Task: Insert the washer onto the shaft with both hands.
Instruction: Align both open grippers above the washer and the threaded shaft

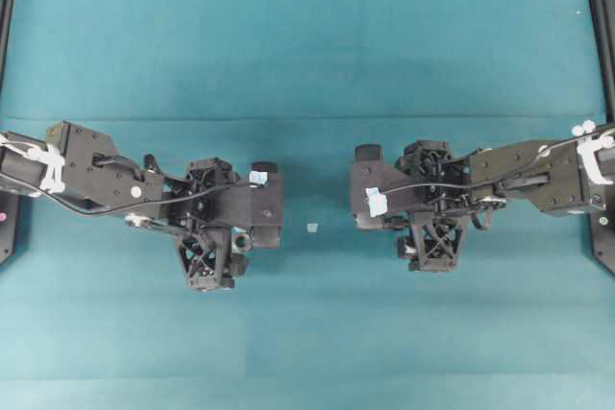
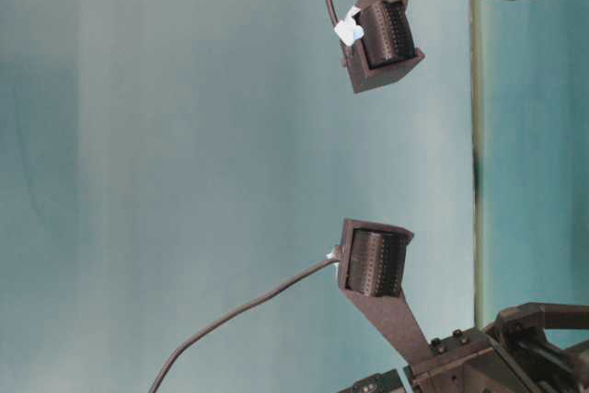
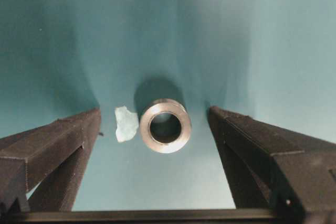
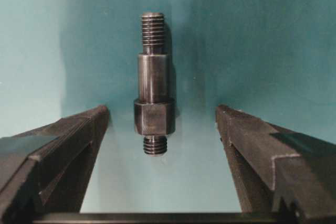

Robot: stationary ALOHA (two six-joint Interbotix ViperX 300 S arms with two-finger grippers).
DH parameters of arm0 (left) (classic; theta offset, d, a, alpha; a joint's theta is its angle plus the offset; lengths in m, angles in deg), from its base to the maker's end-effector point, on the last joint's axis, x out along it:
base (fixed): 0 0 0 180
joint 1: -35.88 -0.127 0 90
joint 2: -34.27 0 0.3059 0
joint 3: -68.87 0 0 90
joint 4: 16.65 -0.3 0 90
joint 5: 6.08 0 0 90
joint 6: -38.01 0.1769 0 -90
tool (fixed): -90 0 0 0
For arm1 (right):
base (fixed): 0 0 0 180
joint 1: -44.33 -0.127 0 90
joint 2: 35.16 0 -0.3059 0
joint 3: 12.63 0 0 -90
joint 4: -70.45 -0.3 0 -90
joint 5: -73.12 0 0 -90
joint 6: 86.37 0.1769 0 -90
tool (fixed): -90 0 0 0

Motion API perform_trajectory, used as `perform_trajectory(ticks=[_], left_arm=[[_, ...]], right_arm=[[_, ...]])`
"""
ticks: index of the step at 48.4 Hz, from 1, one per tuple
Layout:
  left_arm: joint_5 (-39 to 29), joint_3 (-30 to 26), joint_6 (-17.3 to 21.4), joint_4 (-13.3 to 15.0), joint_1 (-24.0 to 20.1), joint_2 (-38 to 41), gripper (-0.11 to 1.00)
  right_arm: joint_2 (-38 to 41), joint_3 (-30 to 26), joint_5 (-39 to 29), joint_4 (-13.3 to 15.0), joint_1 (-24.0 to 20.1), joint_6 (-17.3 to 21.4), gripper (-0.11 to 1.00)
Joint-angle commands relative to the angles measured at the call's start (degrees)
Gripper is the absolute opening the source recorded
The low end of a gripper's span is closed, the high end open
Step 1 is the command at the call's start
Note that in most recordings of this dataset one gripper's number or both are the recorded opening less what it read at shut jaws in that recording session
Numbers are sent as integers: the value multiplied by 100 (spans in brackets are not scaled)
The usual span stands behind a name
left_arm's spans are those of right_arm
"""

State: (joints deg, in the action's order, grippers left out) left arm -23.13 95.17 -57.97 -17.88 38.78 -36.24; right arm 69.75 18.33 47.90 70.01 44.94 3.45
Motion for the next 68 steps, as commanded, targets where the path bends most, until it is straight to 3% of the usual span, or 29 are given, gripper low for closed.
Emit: perform_trajectory(ticks=[1,49,60,68], left_arm=[[70,-26,-9,-9,18,18,96],[70,35,-9,-9,79,18,95],[70,18,-9,-9,141,9,89],[70,18,-9,-9,141,-9,74]], right_arm=[[-18,-18,26,-9,-18,-9,98],[88,-18,141,-9,44,-9,96],[88,-26,132,-9,35,-9,85],[79,-18,114,-18,53,0,70]])
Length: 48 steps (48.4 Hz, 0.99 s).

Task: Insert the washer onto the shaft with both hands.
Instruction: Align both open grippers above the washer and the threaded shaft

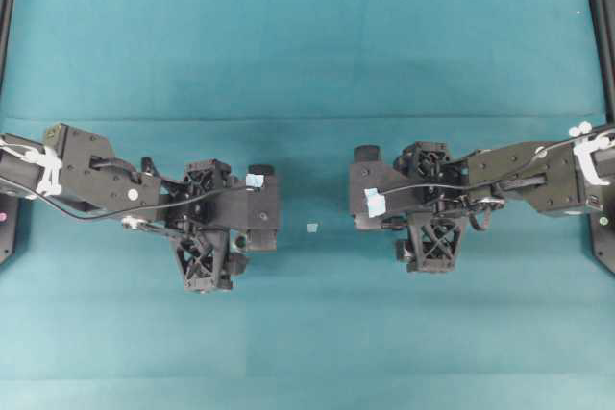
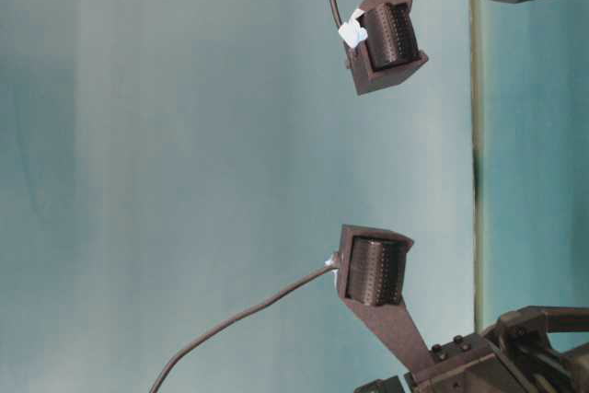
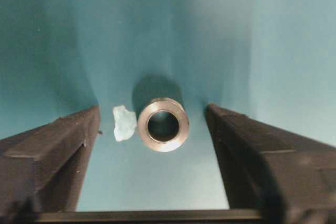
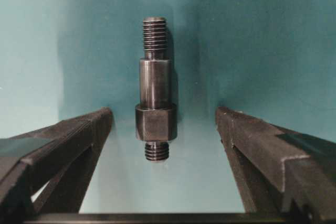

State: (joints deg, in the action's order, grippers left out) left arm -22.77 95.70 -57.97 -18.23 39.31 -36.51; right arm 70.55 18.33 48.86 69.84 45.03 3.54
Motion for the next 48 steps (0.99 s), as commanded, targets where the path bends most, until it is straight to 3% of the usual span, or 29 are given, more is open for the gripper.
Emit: perform_trajectory(ticks=[1,14,22,48], left_arm=[[35,-35,-9,26,88,18,72],[35,-26,0,26,88,-44,37],[35,-9,18,26,97,-70,37],[35,-9,35,26,88,-79,37]], right_arm=[[0,-18,9,-9,44,-9,68],[0,-35,-53,-9,132,-18,34],[0,-44,-53,-9,158,-53,14],[0,-53,-62,-9,211,-70,0]])
